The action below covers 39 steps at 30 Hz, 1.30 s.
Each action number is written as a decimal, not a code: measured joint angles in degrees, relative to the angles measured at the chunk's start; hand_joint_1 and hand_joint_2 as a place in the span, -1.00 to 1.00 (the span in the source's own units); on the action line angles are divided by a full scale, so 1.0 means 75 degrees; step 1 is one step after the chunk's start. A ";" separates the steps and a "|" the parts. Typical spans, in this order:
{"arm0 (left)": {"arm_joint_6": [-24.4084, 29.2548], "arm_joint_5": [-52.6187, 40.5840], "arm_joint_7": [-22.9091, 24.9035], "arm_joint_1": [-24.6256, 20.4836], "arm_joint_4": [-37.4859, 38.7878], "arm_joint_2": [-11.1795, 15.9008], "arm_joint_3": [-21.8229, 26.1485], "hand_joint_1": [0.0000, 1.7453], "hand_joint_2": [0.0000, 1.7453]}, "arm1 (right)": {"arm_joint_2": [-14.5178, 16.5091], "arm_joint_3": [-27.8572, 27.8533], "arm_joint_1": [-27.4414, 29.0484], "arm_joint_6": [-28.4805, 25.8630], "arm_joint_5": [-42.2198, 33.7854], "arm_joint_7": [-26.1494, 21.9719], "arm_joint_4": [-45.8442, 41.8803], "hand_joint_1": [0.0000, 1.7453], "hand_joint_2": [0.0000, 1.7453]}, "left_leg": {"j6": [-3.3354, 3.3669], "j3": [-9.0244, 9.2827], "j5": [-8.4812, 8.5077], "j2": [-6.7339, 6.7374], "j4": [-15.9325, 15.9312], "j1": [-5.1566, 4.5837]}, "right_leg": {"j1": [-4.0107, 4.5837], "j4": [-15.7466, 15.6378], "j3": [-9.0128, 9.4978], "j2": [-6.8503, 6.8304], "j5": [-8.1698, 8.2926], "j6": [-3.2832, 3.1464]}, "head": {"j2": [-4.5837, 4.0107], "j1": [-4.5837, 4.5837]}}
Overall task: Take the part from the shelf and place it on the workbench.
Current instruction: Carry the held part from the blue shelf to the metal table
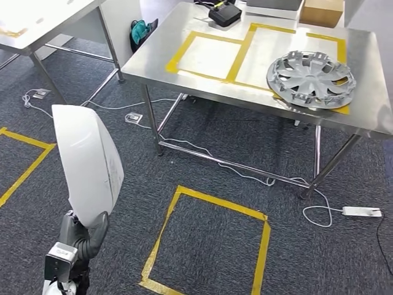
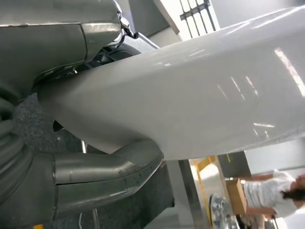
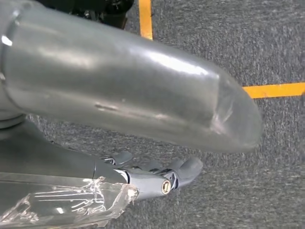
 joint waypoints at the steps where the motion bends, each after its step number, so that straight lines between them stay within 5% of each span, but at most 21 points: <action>1: 0.0000 0.0000 0.0000 -0.0006 0.0000 -0.0002 -0.0004 1.00 1.00 | -0.0005 -0.0006 -0.0002 -0.0001 0.0003 -0.0001 0.0007 -1.00 -1.00 | -0.0040 0.0021 -0.0001 0.0062 -0.0015 -0.0001 | 0.0004 -0.0002 -0.0024 0.0082 0.0019 -0.0042 | 0.0000 -0.0004; 2: 0.0000 0.0000 0.0000 -0.0013 0.0000 -0.0006 -0.0009 1.00 1.00 | -0.0010 -0.0011 0.0002 -0.0004 0.0001 -0.0001 0.0010 -1.00 -1.00 | -0.0087 0.0042 -0.0013 0.0088 -0.0023 0.0010 | -0.0011 -0.0022 -0.0027 0.0163 0.0037 -0.0087 | 0.0000 -0.0003; 4: -0.0001 0.0000 0.0000 -0.0023 -0.0001 -0.0010 -0.0017 1.00 1.00 | -0.0022 -0.0020 0.0003 -0.0018 0.0001 -0.0003 0.0012 -1.00 -1.00 | -0.0186 -0.0013 -0.0192 -0.0147 0.0175 0.0037 | -0.0054 -0.0090 -0.0007 0.0321 0.0085 -0.0182 | 0.0000 -0.0030; 7: 0.0000 0.0001 0.0000 -0.0010 0.0001 -0.0006 -0.0017 1.00 1.00 | -0.0025 -0.0026 -0.0021 -0.0029 0.0004 -0.0004 0.0027 -1.00 -1.00 | -0.0266 -0.0668 -0.0890 -0.0601 0.1547 0.0056 | -0.0083 -0.0124 0.0005 0.0586 0.0131 -0.0253 | 0.0000 -0.0083; 9: 0.0000 0.0002 0.0000 0.0000 0.0001 -0.0004 -0.0015 1.00 1.00 | -0.0028 -0.0033 -0.0015 -0.0030 0.0004 -0.0003 0.0038 -1.00 -1.00 | -0.0279 -0.1017 -0.0986 -0.0638 0.2156 0.0062 | -0.0085 -0.0122 -0.0004 0.0798 0.0137 -0.0255 | 0.0000 -0.0088; 11: -0.0003 0.0004 0.0000 0.0000 0.0001 -0.0001 -0.0010 1.00 1.00 | -0.0031 -0.0046 -0.0008 -0.0033 0.0009 -0.0001 0.0046 -1.00 -1.00 | -0.0275 -0.0828 -0.0499 -0.0701 0.1621 0.0084 | -0.0099 -0.0116 0.0003 0.1018 0.0145 -0.0236 | 0.0000 -0.0088; 13: -0.0020 0.0010 0.0000 -0.0003 0.0001 0.0003 -0.0008 1.00 1.00 | -0.0033 -0.0055 -0.0021 -0.0044 0.0036 -0.0004 0.0064 -1.00 -1.00 | -0.0269 -0.0367 0.0010 -0.1022 0.0553 0.0147 | -0.0104 -0.0084 -0.0024 0.1233 0.0152 -0.0175 | 0.0000 -0.0094; 15: -0.0069 0.0015 0.0000 -0.0002 0.0004 0.0007 -0.0006 1.00 1.00 | -0.0037 -0.0069 -0.0031 -0.0071 0.0088 -0.0021 0.0093 -1.00 -1.00 | -0.0222 -0.0146 0.0136 -0.1260 0.0013 0.0174 | -0.0105 -0.0067 -0.0094 0.1410 0.0171 -0.0079 | 0.0000 -0.0101; 17: -0.0129 0.0015 0.0000 -0.0012 0.0006 0.0006 0.0001 1.00 1.00 | -0.0051 -0.0095 -0.0010 -0.0104 0.0138 -0.0057 0.0133 -1.00 -1.00 | -0.0112 -0.0147 0.0140 -0.1153 -0.0032 0.0155 | -0.0132 -0.0118 -0.0167 0.1554 0.0215 0.0031 | 0.0000 -0.0102; 18: -0.0150 0.0014 0.0000 -0.0026 0.0006 0.0004 0.0004 1.00 1.00 | -0.0065 -0.0111 0.0004 -0.0120 0.0155 -0.0078 0.0156 -1.00 -1.00 | -0.0052 -0.0142 0.0159 -0.1069 -0.0050 0.0156 | -0.0132 -0.0105 -0.0204 0.1492 0.0203 0.0075 | 0.0000 -0.0101; 20: -0.0180 0.0009 0.0000 -0.0041 0.0006 -0.0010 0.0011 1.00 1.00 | -0.0097 -0.0137 -0.0010 -0.0147 0.0183 -0.0114 0.0204 -1.00 -1.00 | 0.0039 -0.0129 0.0188 -0.0903 -0.0088 0.0177 | -0.0103 0.0320 -0.0432 0.1085 -0.0073 0.0138 | 0.0000 -0.0055; 22: -0.0199 0.0000 0.0000 -0.0029 0.0009 -0.0015 0.0032 1.00 1.00 | -0.0112 -0.0144 -0.0052 -0.0152 0.0227 -0.0158 0.0250 -1.00 -1.00 | 0.0082 -0.0128 0.0177 -0.0746 -0.0086 0.0148 | -0.0089 0.1352 -0.0910 0.0629 -0.0617 0.0183 | 0.0000 -0.0016; 24: -0.0212 -0.0020 0.0000 -0.0022 0.0018 -0.0013 0.0049 1.00 1.00 | -0.0136 -0.0145 -0.0063 -0.0149 0.0299 -0.0214 0.0289 -1.00 -1.00 | 0.0096 -0.0124 0.0168 -0.0611 -0.0082 0.0125 | -0.0096 0.2097 -0.1235 0.0507 -0.0881 0.0203 | 0.0000 -0.0016; 26: -0.0218 -0.0039 0.0000 -0.0027 0.0028 -0.0013 0.0050 1.00 1.00 | -0.0176 -0.0148 -0.0050 -0.0151 0.0385 -0.0255 0.0330 -1.00 -1.00 | 0.0088 -0.0106 0.0155 -0.0546 -0.0080 0.0120 | -0.0096 0.1674 -0.0957 0.0492 -0.0585 0.0188 | 0.0000 -0.0014; 29: -0.0218 -0.0073 0.0000 -0.0041 0.0032 -0.0012 0.0050 1.00 1.00 | -0.0216 -0.0149 -0.0073 -0.0158 0.0470 -0.0293 0.0383 -1.00 -1.00 | 0.0009 -0.0065 0.0112 -0.0522 -0.0068 0.0088 | -0.0080 0.0215 -0.0097 0.0421 -0.0047 0.0108 | 0.0000 -0.0018; 34: -0.0089 -0.0184 0.0008 -0.0072 0.0035 -0.0007 0.0040 1.00 1.00 | -0.0248 -0.0149 -0.0109 -0.0224 0.0610 -0.0342 0.0492 -1.00 -1.00 | -0.0192 -0.0088 0.0021 -0.0538 0.0023 0.0079 | -0.0074 -0.0051 0.0060 0.0465 -0.0007 -0.0124 | 0.0000 -0.0035; 36: -0.0012 -0.0229 0.0018 -0.0088 0.0040 -0.0006 0.0039 1.00 1.00 | -0.0254 -0.0152 -0.0124 -0.0251 0.0664 -0.0361 0.0531 -1.00 -1.00 | -0.0250 -0.0412 -0.0329 -0.0583 0.0682 0.0084 | -0.0092 -0.0066 0.0079 0.0494 -0.0011 -0.0213 | 0.0000 -0.0052; 38: 0.0030 -0.0249 0.0023 -0.0091 0.0065 0.0001 0.0040 1.00 1.00 | -0.0266 -0.0155 -0.0139 -0.0263 0.0694 -0.0369 0.0570 -1.00 -1.00 | -0.0262 -0.0987 -0.0708 -0.0608 0.1713 0.0081 | -0.0084 -0.0064 0.0089 0.0534 -0.0031 -0.0266 | 0.0000 -0.0060; 39: 0.0037 -0.0251 0.0024 -0.0088 0.0083 0.0006 0.0041 1.00 1.00 | -0.0275 -0.0161 -0.0139 -0.0268 0.0701 -0.0371 0.0588 -1.00 -1.00 | -0.0258 -0.1192 -0.0728 -0.0613 0.2021 0.0081 | -0.0080 -0.0064 0.0102 0.0560 -0.0044 -0.0276 | 0.0000 -0.0062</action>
